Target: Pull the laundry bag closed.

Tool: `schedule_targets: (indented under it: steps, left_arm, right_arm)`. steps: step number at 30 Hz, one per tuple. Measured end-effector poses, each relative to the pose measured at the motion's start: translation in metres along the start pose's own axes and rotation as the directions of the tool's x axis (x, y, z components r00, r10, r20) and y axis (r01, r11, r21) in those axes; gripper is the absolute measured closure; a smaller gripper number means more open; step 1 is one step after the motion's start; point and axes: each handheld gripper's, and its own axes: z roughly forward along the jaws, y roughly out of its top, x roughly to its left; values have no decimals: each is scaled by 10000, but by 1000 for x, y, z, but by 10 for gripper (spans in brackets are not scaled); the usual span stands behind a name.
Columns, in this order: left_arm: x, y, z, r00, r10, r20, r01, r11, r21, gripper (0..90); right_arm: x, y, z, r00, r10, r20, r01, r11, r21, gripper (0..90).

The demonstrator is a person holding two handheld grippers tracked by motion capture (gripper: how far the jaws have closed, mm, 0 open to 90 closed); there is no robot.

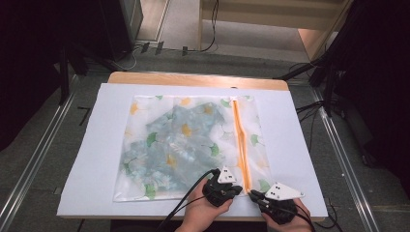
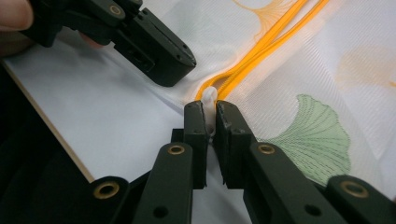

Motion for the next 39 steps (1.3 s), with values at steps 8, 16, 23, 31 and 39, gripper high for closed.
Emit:
schedule_targets:
  steps: [8, 16, 23, 31, 39]
  left_arm:
    - [0, 0, 0, 10000, -22, 18, 22, 10000, -8, 900]
    - [0, 0, 0, 10000, -9, 0, 9, 10000, -56, 900]
    - [2, -1, -1, 9993, -313, -227, 310, 9994, -161, 900]
    - [-2, -1, -1, 9998, 189, -101, -189, 9998, -84, 900]
    - [3, -1, -2, 9969, -566, -538, 553, 9982, -249, 900]
  right_arm:
    - [-2, 1, -3, 9929, 541, -1061, -532, 9985, 117, 862]
    - [-2, 1, -9, 9985, 40, -545, -65, 9989, -457, 858]
    - [2, 12, -7, 9997, -196, -124, 180, 9927, -1189, 900]
    - [-15, 7, 10, 9931, 1125, -322, -1134, 9932, -251, 900]
    - [-1, 13, -2, 9997, 240, 41, -232, 9916, -1273, 859]
